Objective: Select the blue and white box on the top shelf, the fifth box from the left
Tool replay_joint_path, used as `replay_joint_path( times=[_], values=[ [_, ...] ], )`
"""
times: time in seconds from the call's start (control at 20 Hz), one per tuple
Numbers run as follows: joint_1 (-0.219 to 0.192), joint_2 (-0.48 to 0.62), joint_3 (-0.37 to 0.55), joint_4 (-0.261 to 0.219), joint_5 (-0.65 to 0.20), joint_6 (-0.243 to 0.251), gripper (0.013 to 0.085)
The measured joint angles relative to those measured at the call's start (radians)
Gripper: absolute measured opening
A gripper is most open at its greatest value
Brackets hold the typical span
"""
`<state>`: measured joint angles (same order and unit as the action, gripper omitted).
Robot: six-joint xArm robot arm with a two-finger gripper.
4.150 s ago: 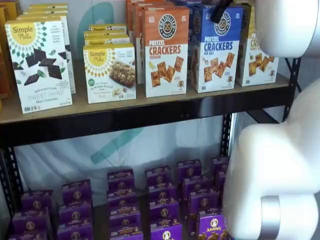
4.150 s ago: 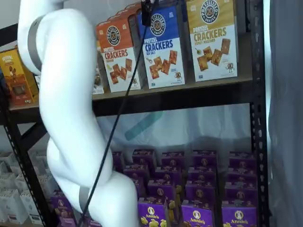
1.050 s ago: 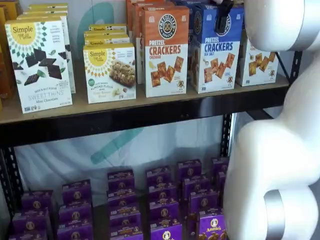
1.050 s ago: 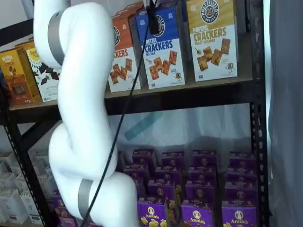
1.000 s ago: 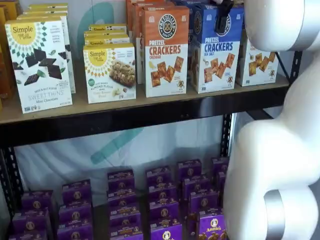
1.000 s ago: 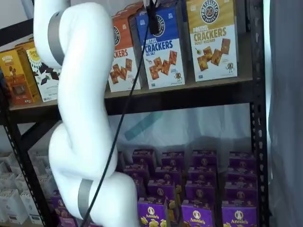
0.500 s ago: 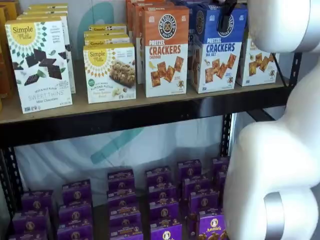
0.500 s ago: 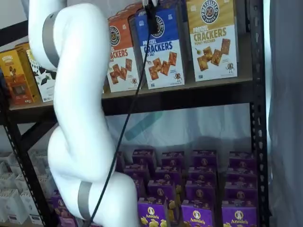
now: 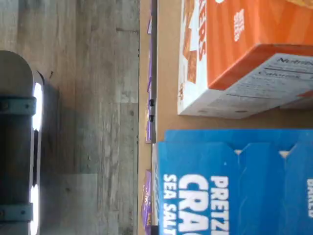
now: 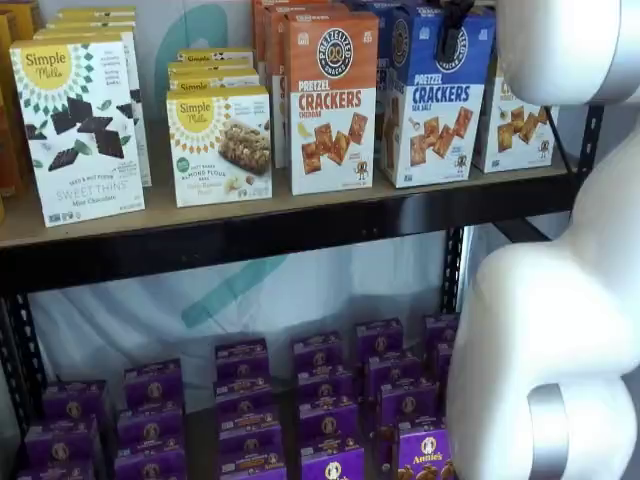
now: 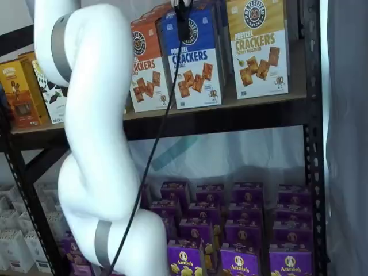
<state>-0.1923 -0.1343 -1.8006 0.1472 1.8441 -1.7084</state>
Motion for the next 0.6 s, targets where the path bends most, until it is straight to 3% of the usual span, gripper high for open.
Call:
replay_joint_path(
  times=[0.45, 0.6],
  values=[
    [-0.025, -0.122, 0.09, -0.001, 0.035, -0.021, 0.057],
    [-0.044, -0.169, 0.129, 0.019, 0.059, -0.029, 0.057]
  ],
)
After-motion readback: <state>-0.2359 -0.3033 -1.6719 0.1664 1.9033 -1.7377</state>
